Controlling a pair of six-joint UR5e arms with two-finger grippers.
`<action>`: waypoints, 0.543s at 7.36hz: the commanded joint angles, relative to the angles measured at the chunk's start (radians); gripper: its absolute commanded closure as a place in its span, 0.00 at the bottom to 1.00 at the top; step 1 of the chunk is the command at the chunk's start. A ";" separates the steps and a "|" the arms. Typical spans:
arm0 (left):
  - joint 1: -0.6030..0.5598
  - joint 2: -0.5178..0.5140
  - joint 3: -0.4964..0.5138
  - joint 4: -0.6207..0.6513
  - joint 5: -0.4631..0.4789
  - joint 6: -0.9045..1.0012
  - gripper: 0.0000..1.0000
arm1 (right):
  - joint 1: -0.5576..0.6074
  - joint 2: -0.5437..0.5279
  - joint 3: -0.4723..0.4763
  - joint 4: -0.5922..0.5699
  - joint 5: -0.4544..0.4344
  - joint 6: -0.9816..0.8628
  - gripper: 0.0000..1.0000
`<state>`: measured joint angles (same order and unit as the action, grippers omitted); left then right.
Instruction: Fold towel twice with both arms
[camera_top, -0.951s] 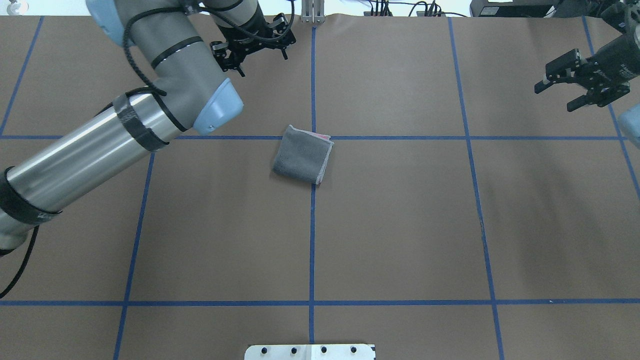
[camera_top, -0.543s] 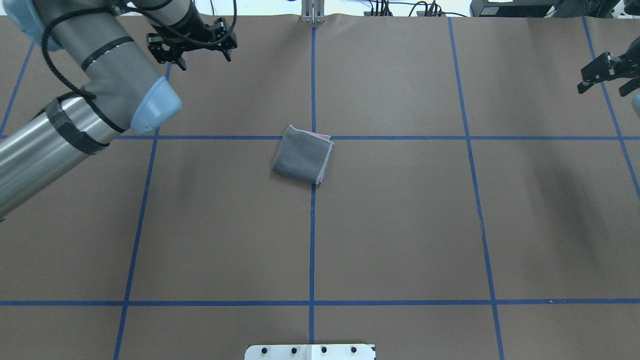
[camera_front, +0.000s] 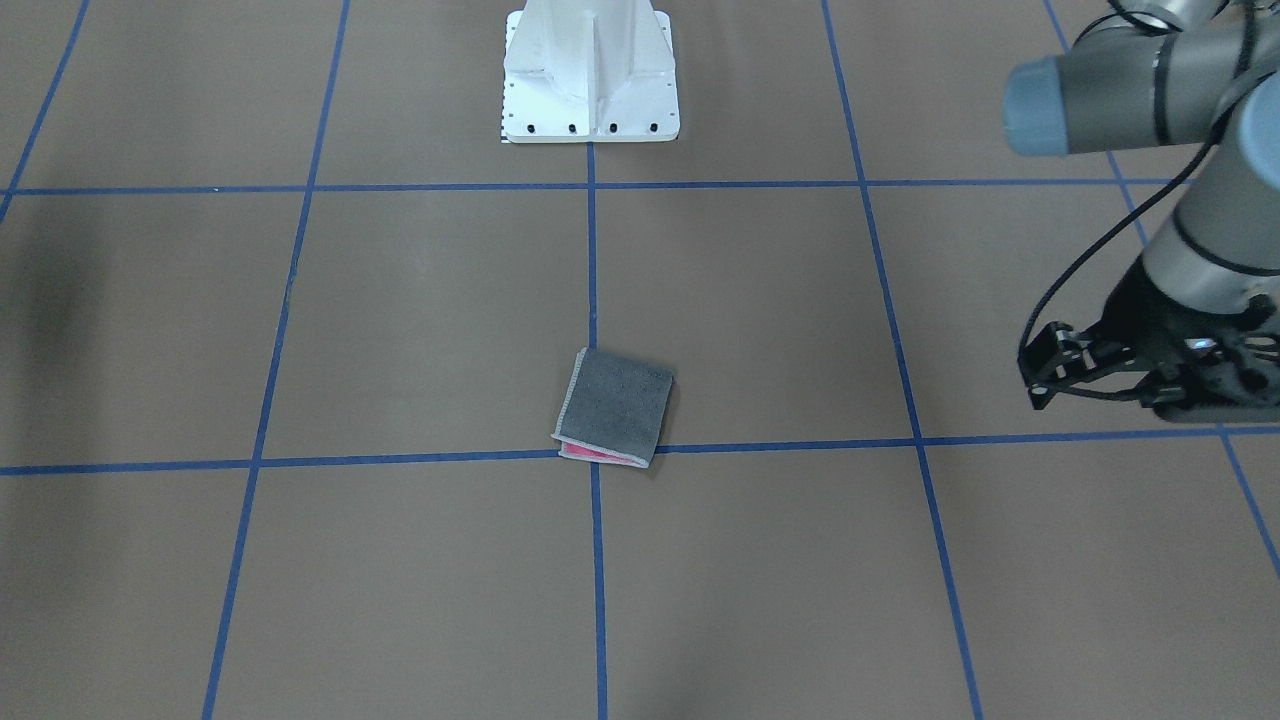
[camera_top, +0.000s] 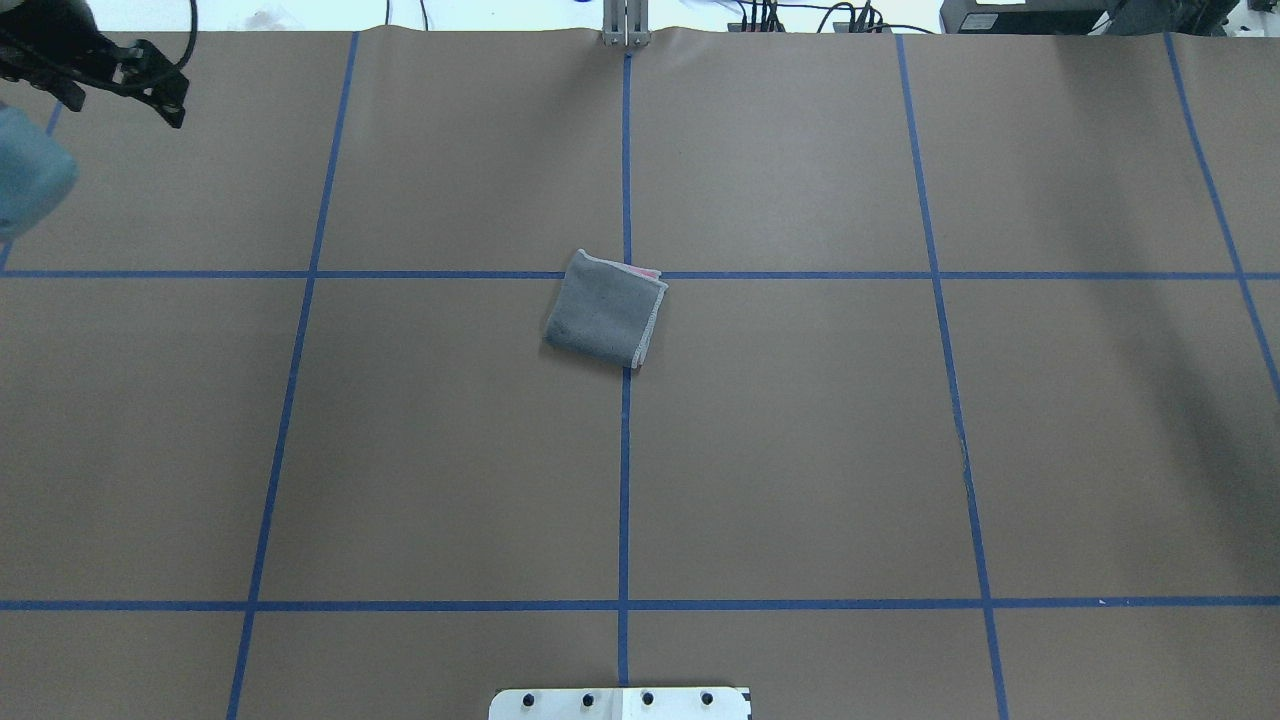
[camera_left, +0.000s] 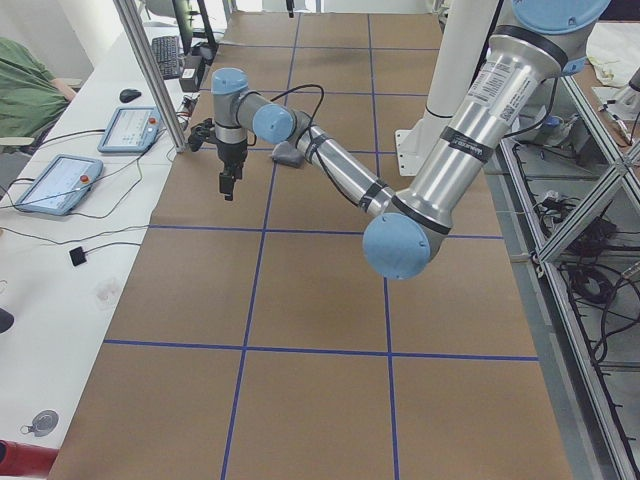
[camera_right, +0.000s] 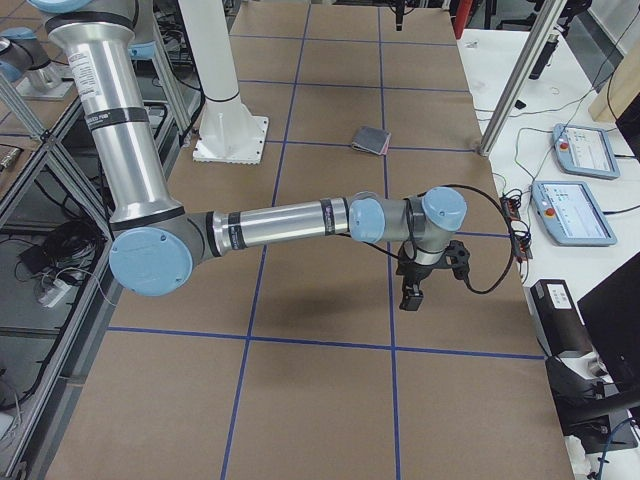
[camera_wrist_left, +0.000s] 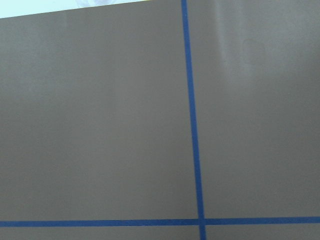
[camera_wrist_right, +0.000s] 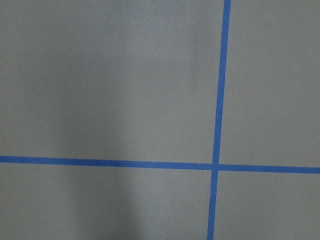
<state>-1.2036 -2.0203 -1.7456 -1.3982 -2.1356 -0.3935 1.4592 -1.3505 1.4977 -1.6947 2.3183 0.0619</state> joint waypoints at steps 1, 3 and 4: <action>-0.136 0.181 -0.009 -0.011 -0.029 0.369 0.00 | 0.063 -0.082 -0.010 0.087 0.018 -0.008 0.00; -0.216 0.281 0.076 -0.140 -0.027 0.479 0.00 | 0.078 -0.100 -0.001 0.079 0.029 -0.007 0.00; -0.262 0.282 0.136 -0.177 -0.030 0.481 0.00 | 0.078 -0.099 0.007 0.079 0.038 -0.007 0.00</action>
<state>-1.4077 -1.7624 -1.6807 -1.5166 -2.1634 0.0591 1.5324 -1.4434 1.4964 -1.6181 2.3458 0.0555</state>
